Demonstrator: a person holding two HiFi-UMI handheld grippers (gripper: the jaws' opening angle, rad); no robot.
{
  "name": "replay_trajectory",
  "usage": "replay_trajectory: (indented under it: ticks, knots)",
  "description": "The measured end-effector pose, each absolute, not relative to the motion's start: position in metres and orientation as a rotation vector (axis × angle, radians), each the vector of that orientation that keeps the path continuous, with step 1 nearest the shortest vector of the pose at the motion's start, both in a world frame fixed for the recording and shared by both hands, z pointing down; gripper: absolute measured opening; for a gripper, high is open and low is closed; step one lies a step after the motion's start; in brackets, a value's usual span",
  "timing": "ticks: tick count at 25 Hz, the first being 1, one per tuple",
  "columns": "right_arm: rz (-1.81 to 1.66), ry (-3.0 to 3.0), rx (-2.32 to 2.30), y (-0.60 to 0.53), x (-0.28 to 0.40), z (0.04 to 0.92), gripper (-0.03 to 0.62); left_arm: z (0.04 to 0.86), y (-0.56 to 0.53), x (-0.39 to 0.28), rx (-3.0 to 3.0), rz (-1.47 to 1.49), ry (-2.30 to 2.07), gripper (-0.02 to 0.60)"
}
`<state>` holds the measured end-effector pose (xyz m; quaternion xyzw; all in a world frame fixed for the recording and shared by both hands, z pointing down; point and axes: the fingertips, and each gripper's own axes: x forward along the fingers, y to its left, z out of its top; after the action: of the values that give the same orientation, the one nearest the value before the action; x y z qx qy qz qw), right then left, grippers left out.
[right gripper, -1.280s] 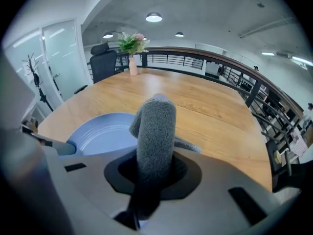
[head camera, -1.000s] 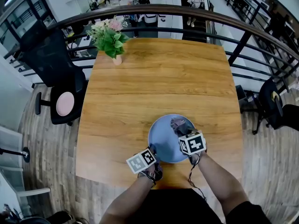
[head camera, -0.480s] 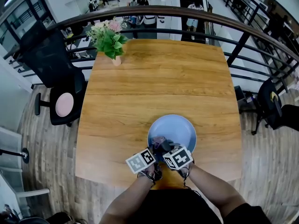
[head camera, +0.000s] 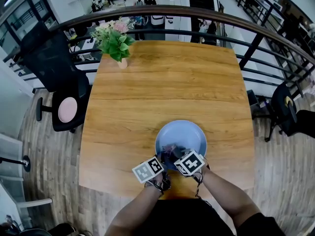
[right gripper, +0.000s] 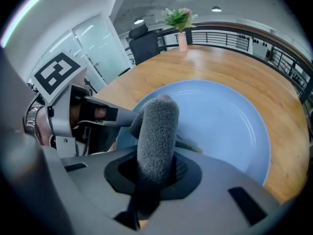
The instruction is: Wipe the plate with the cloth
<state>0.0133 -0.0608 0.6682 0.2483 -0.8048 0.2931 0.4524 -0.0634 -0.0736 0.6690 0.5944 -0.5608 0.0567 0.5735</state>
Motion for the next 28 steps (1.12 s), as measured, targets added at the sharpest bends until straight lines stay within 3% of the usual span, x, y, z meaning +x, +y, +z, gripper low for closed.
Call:
replay_trajectory:
  ticks: [28]
  knots:
    - [0.529,-1.788,0.93,-0.159,0.11,0.664,0.072,0.668,-0.076,-0.063,1.401,0.138,-1.31,0.03]
